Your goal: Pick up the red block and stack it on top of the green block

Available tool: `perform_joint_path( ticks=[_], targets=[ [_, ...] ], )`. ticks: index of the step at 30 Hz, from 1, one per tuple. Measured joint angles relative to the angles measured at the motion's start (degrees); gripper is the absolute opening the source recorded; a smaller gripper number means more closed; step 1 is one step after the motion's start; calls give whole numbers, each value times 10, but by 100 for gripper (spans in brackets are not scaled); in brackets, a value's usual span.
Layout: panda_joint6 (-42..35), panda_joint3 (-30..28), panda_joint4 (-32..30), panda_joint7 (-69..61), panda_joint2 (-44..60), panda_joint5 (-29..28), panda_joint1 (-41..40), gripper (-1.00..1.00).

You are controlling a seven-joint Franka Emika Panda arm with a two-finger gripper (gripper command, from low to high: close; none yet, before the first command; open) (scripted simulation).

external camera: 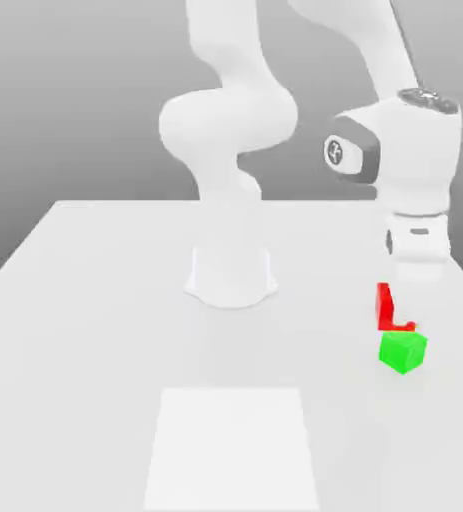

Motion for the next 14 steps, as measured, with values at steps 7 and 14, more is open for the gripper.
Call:
perform_joint_path(
  ticks=[7, 14],
  targets=[
    [45, 36, -3, 11, 45, -34, 24, -100],
    [130, 22, 0, 54, 135, -96, 24, 100]
  ],
)
